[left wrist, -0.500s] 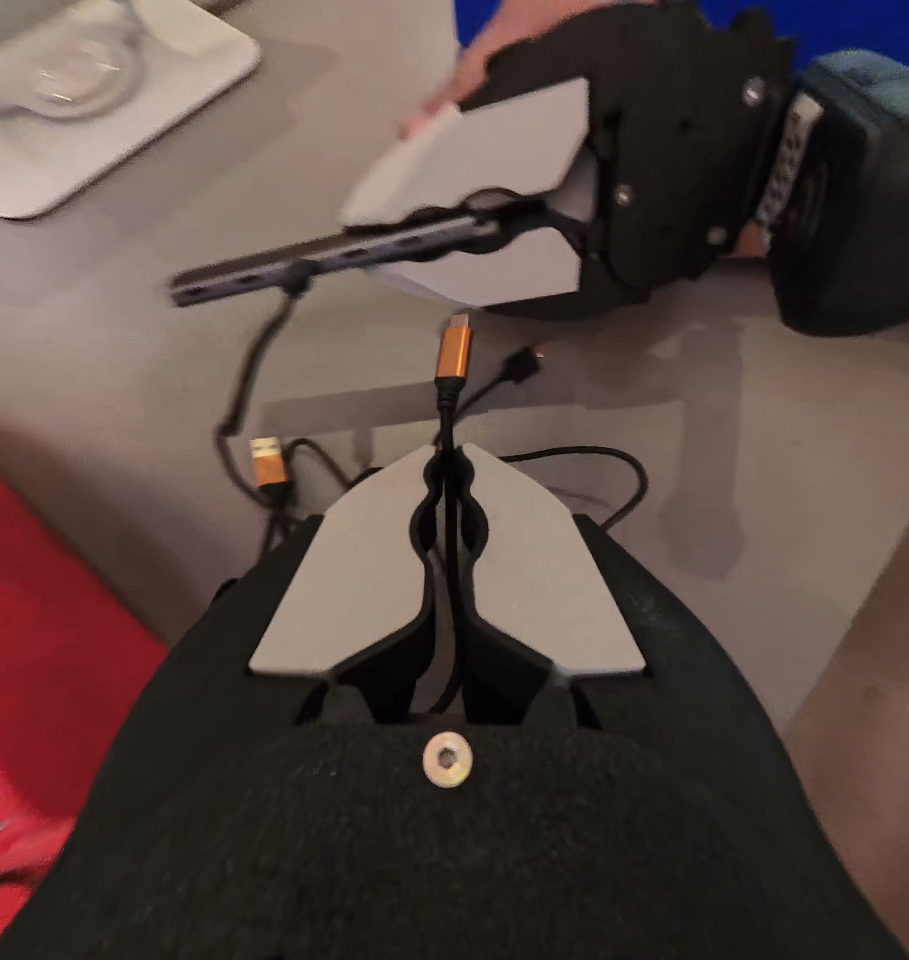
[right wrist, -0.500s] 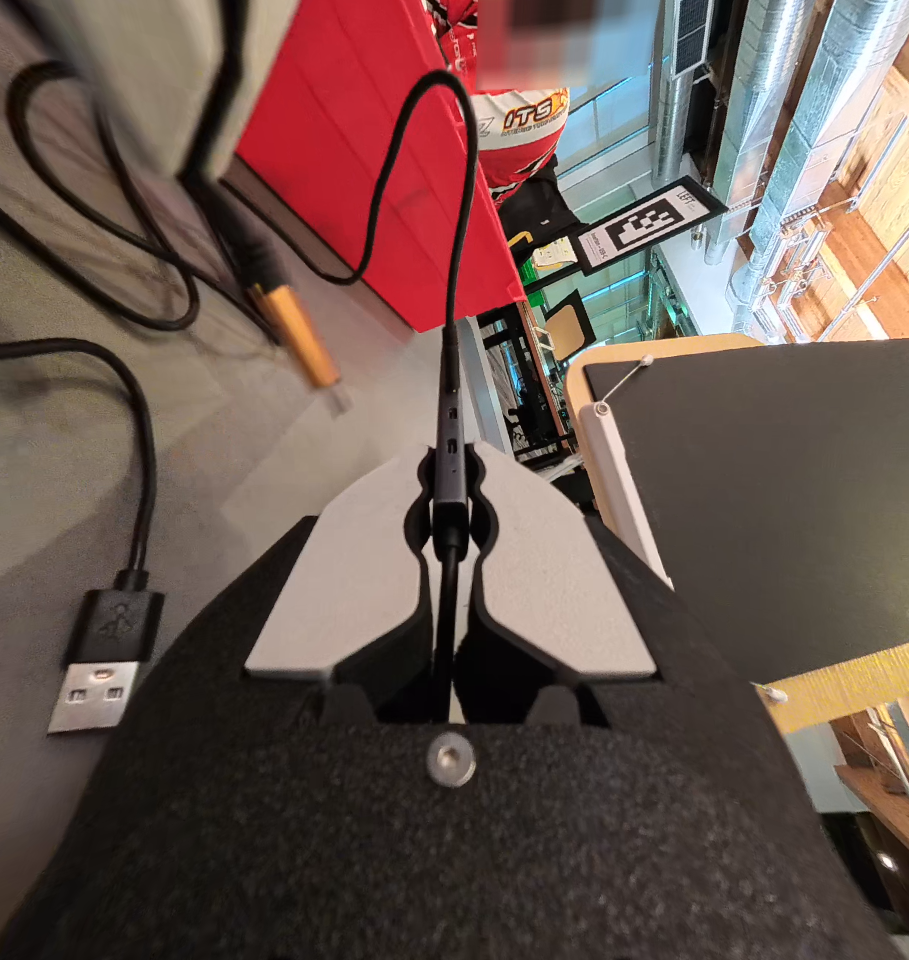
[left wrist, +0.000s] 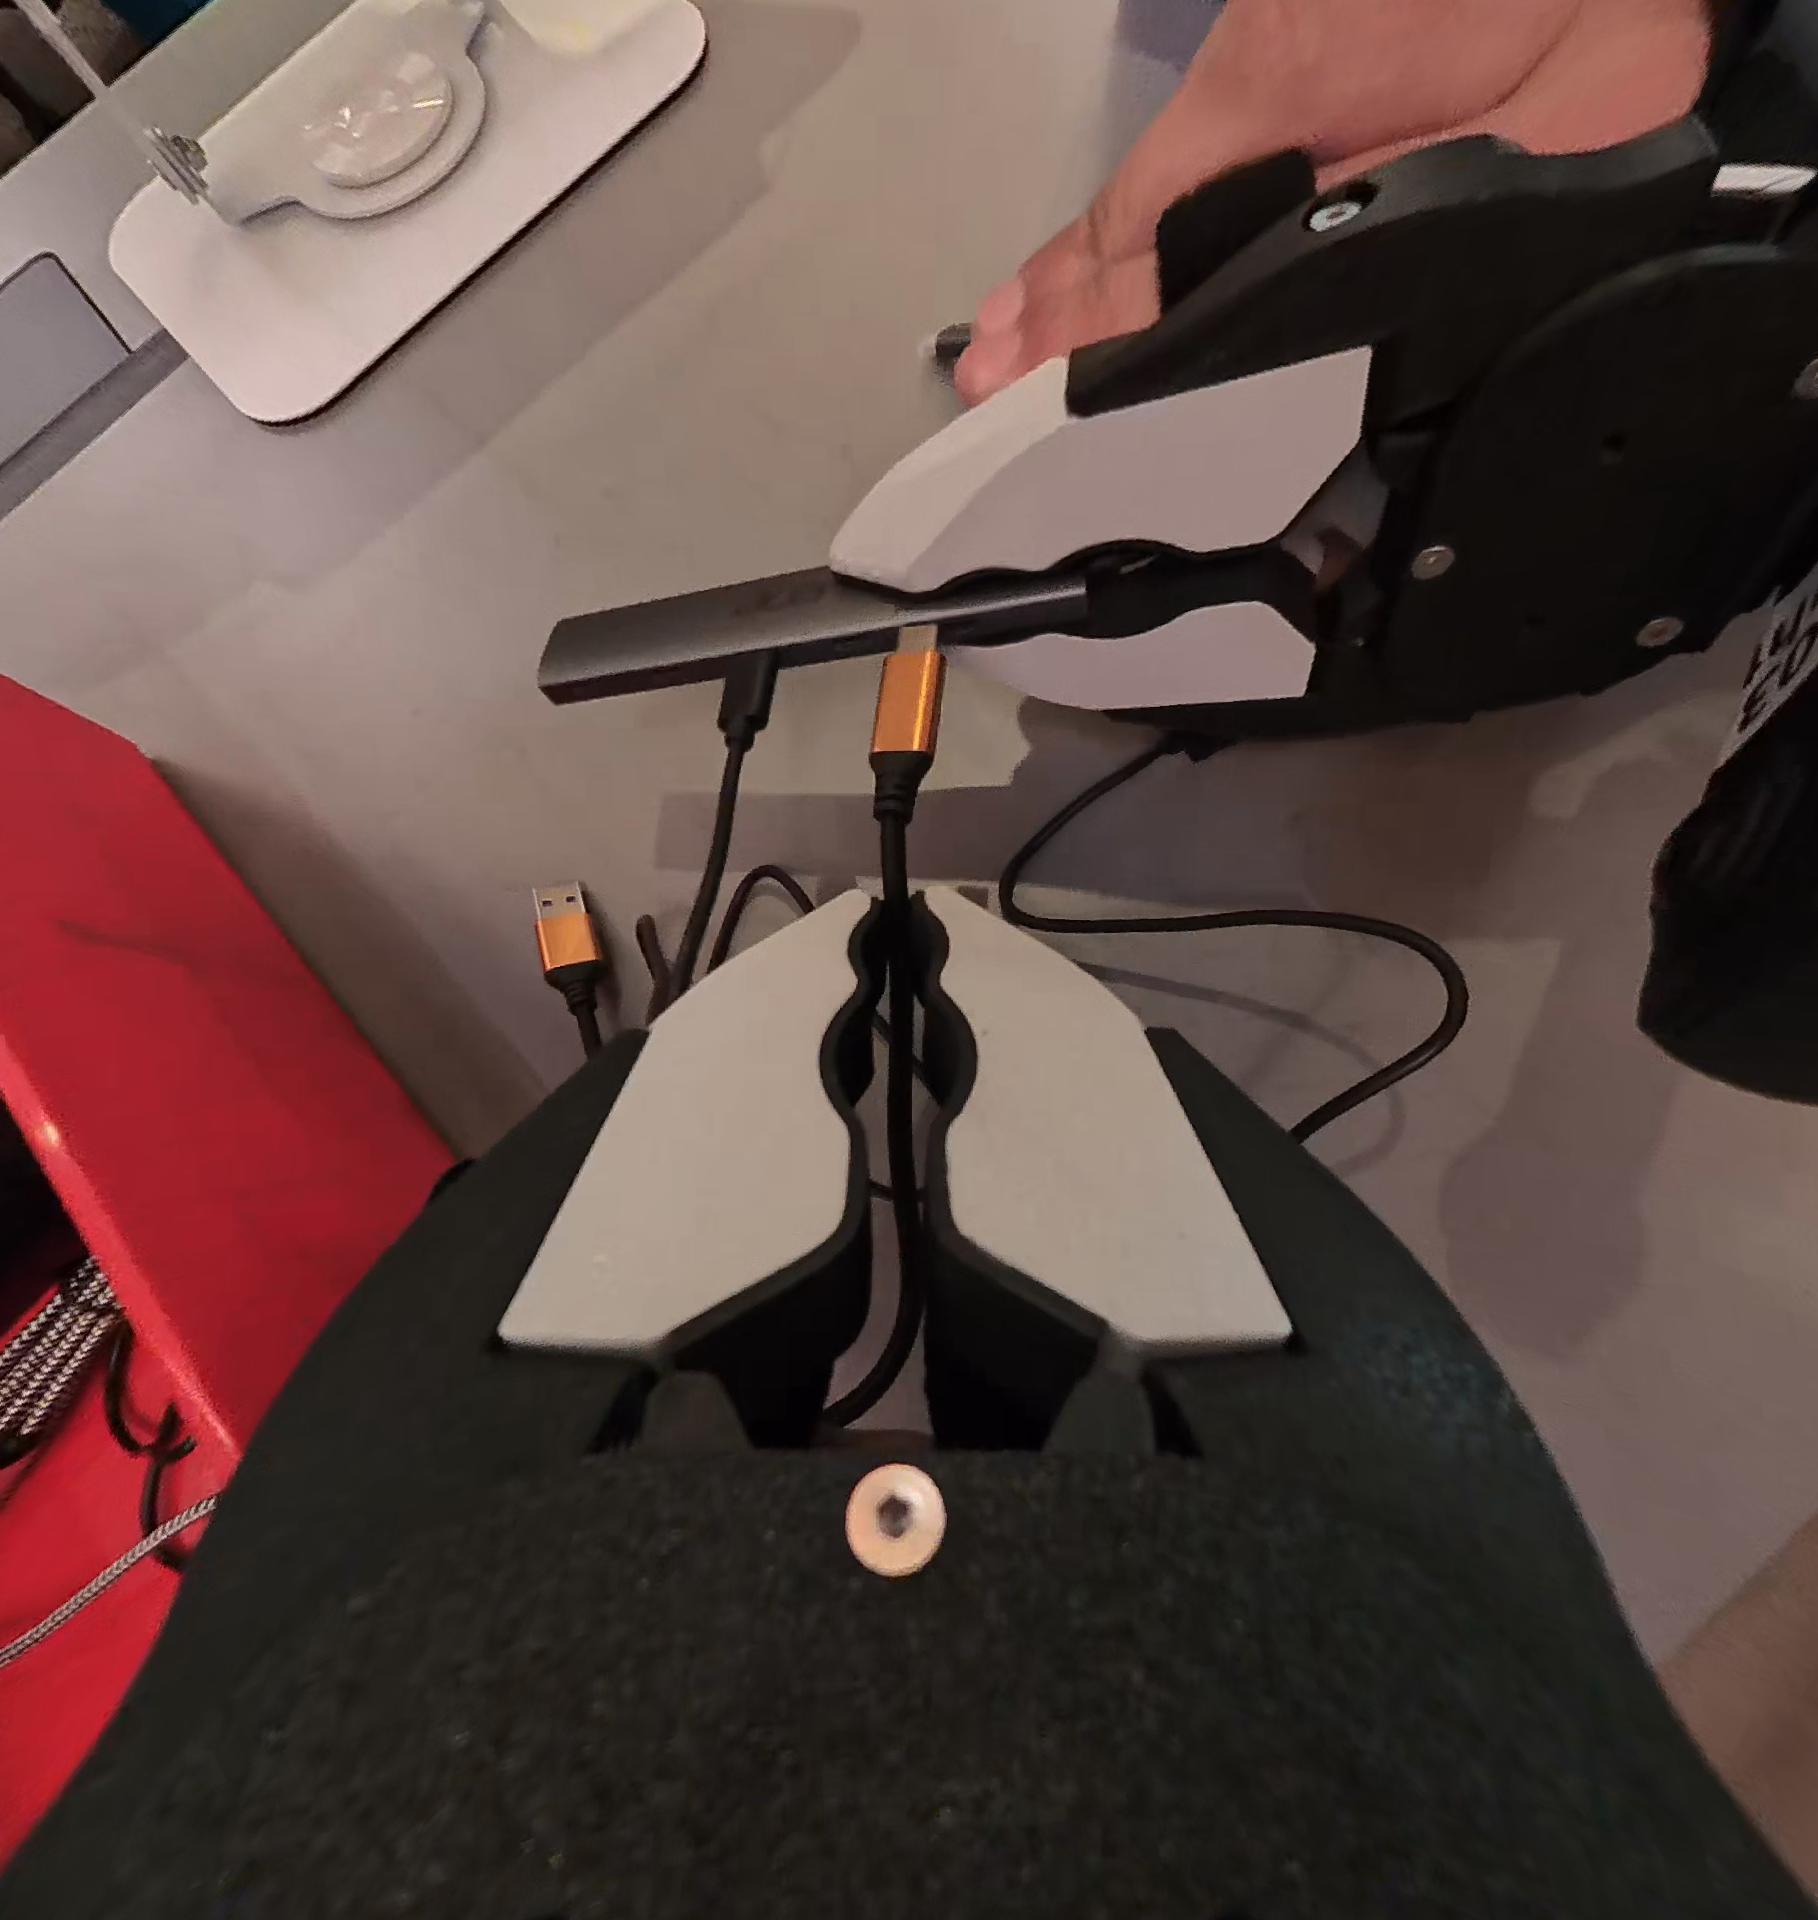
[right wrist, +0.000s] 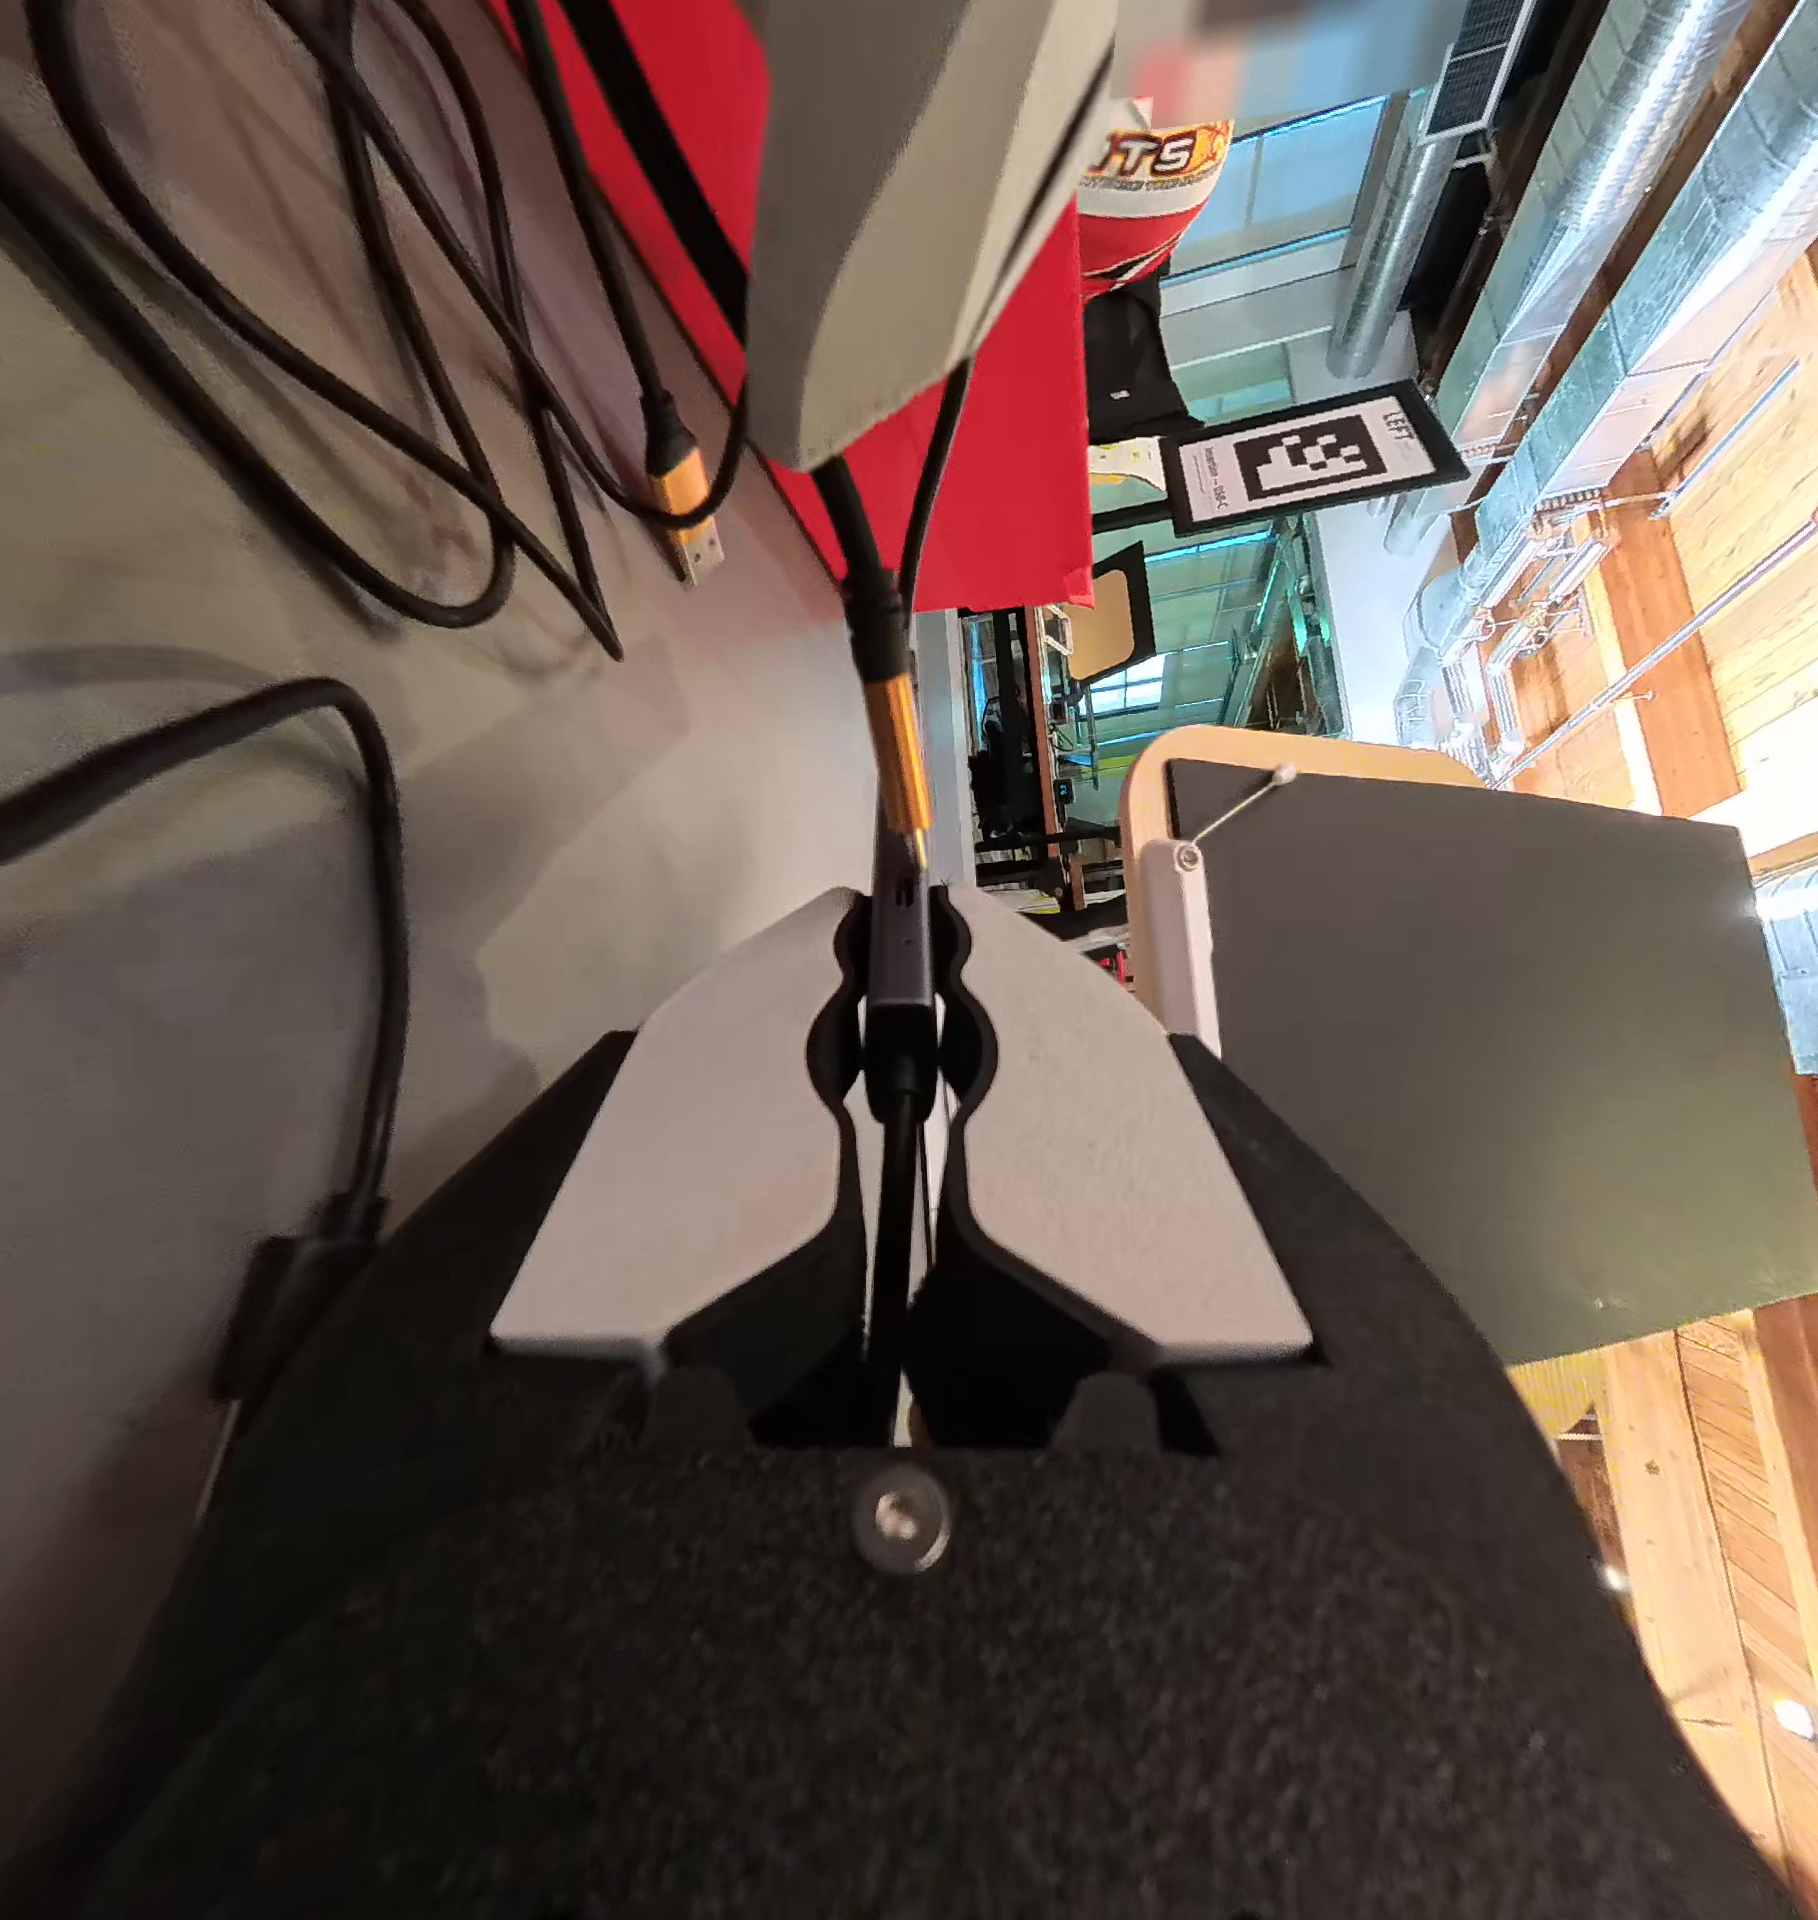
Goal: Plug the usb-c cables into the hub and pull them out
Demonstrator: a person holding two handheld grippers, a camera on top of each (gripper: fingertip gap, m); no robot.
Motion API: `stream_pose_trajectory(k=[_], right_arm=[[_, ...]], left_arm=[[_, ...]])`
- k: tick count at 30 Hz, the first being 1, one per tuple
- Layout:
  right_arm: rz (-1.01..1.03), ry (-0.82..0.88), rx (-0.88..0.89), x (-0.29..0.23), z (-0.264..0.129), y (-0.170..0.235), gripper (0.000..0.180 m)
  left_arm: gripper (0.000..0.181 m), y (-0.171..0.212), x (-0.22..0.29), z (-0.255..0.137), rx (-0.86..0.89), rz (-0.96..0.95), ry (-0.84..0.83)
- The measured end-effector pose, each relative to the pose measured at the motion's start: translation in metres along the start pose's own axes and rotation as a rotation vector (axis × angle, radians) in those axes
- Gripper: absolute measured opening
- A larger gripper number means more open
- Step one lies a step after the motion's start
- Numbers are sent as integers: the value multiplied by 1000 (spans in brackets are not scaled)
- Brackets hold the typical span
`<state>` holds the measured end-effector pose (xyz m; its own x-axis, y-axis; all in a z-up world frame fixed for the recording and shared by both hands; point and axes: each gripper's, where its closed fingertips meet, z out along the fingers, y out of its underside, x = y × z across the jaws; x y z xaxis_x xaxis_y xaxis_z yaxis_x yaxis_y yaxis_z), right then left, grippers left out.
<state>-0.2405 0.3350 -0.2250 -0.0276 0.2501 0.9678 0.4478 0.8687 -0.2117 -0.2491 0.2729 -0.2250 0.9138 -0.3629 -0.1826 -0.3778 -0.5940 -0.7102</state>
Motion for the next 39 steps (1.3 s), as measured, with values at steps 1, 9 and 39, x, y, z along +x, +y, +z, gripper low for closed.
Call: stream_pose_trajectory(k=[1,9,39], right_arm=[[-4,-1,0,0,-1,0,9],[-11,2,4,-3,1,-3,9],[-31,-13,-11,-9,4,-2,10]], left_arm=[[3,1,-1,0,-5,-3,-9],[3,6,-8,-3,-29,-30,-16],[2,8,7,1,-45,-2,24]])
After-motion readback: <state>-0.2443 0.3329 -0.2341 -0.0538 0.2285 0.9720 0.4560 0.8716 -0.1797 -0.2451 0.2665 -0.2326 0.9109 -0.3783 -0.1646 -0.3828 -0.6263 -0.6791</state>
